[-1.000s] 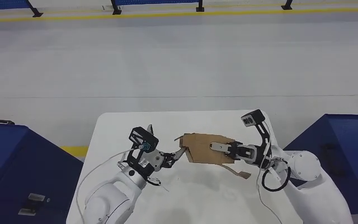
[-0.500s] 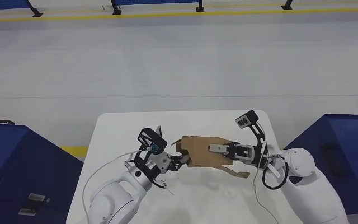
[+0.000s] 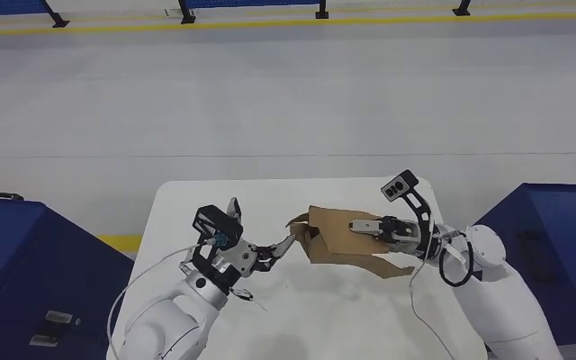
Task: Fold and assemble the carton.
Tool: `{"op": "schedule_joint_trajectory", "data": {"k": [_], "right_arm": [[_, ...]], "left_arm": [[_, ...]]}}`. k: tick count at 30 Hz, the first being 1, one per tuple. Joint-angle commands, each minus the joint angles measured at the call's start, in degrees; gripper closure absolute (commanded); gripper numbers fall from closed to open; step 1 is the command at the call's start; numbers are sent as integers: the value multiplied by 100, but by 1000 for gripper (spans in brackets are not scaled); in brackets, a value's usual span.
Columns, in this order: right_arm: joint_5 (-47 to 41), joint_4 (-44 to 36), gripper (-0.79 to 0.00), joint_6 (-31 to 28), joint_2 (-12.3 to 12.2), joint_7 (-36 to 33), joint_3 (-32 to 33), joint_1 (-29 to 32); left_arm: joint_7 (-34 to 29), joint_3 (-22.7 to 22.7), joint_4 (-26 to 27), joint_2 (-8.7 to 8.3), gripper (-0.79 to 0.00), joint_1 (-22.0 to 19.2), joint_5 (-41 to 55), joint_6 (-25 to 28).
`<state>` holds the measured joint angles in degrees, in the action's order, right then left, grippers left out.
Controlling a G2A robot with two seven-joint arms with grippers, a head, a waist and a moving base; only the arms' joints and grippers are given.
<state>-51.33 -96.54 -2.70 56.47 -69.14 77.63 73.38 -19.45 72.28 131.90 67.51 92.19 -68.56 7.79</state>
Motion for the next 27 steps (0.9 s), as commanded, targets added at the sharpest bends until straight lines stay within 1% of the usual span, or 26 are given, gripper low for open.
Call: {"op": "schedule_joint_trajectory", "data": {"k": [1,6,10,15,19,20,22,27], "right_arm": [[-234,146,0,156,12,-162,-32,-87],[-499,408,0,401,45,-425,-155,-268],[-568,592,0,489,69,-517,-235,-395],[-888,836,0,775,117,-763,-419,-521],[-1169,1113,0,975,156,-929,-518,-638],[-1287,1232,0,1127,168,-925,-554,-658],[-1547,1397,0,1562,186,-884,-614,-720],[-1547,1397,0,1562,186,-884,-614,-720]], "left_arm": [[109,134,123,-16,-785,175,-1,38],[242,146,250,-37,-785,416,-87,241],[291,-1,224,-35,-785,405,-169,356],[363,-240,205,-25,-785,288,-390,469],[710,-239,229,-20,-785,334,-538,371],[930,-179,234,-23,-785,390,-558,358],[1312,-74,208,-41,-785,469,-719,518],[1375,-49,192,-47,-785,487,-787,552]]}}
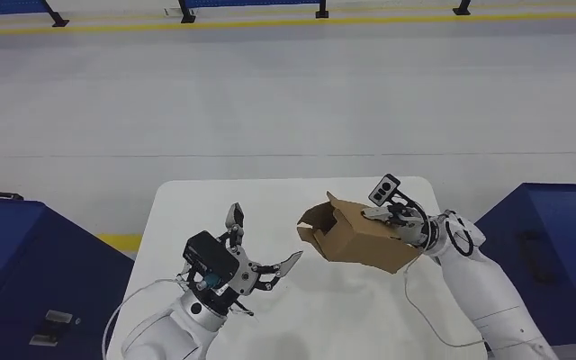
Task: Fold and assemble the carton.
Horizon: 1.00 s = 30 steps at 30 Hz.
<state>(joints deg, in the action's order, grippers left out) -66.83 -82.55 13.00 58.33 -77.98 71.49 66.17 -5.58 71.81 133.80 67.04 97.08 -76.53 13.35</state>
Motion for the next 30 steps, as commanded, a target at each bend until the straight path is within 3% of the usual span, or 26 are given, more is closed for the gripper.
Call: {"op": "schedule_joint_trajectory", "data": {"k": [1,6,11,30], "right_arm": [[4,-2,0,-8,0,-1,1,1],[-248,-139,0,156,21,95,11,66],[-307,-189,0,284,19,28,84,83],[-79,-399,0,275,65,50,-8,221]], "left_arm": [[-12,-2,2,1,-785,-2,10,-4],[-90,173,-43,16,-785,-38,326,-263],[-471,306,-110,-7,-785,-13,6,-270],[-416,-324,-387,66,-785,-464,114,-142]]}}
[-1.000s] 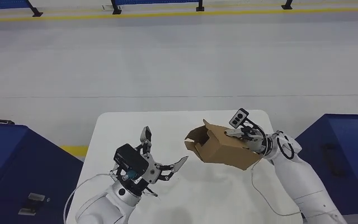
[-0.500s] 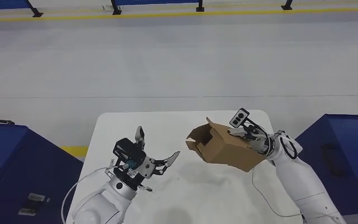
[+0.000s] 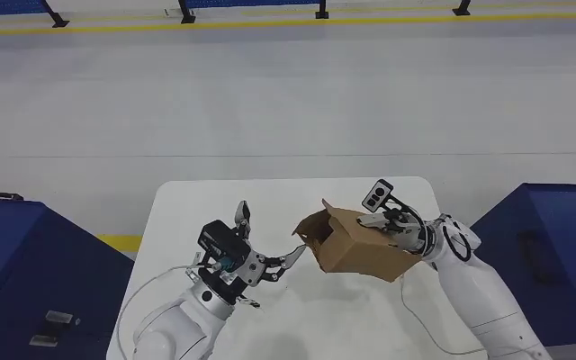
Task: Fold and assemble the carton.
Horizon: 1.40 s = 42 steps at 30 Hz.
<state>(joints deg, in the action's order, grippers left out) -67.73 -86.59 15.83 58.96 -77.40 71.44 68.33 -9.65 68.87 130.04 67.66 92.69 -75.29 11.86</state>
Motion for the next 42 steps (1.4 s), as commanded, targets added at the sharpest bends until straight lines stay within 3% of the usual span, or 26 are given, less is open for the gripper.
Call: {"op": "schedule_joint_trajectory", "data": {"k": [1,16,32,42], "right_arm": [[26,16,0,-18,5,-7,-10,13],[114,39,0,57,41,-84,-82,-9],[287,17,0,14,47,-54,-5,-28],[549,-90,0,-84,46,48,16,-47]], "left_arm": [[-10,-72,-27,8,-785,-54,-21,11],[-324,-231,-201,57,-785,-309,166,-126],[-997,-176,-143,83,-785,-415,607,-302],[-1669,-327,-234,122,-785,-688,861,-478]]}}
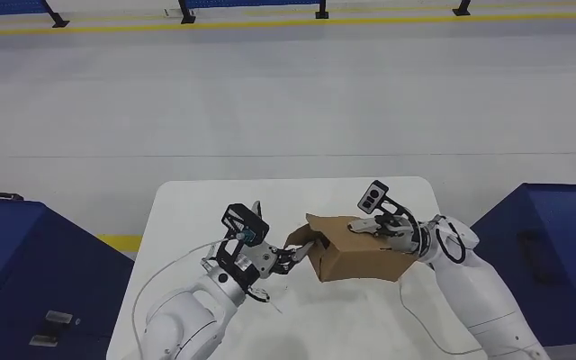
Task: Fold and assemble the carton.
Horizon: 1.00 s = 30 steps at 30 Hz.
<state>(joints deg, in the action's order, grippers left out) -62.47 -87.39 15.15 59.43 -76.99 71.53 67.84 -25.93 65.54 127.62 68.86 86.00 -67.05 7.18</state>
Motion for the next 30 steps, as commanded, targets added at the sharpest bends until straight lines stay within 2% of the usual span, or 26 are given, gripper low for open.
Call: {"op": "schedule_joint_trajectory", "data": {"k": [1,17,22,27,30], "right_arm": [[19,-17,0,-13,-1,4,12,6],[-21,-41,0,50,11,10,-2,21],[13,-76,0,-193,4,288,158,99],[266,-95,0,-455,-33,276,381,149],[318,-128,0,-540,-49,206,481,180]], "left_arm": [[-70,10,13,3,-785,-34,28,-18],[-239,60,88,-1,-785,-29,90,25],[-188,86,95,2,-785,-13,131,-36],[-157,503,380,13,-785,175,946,-482],[-335,842,545,20,-785,287,1924,-701]]}}
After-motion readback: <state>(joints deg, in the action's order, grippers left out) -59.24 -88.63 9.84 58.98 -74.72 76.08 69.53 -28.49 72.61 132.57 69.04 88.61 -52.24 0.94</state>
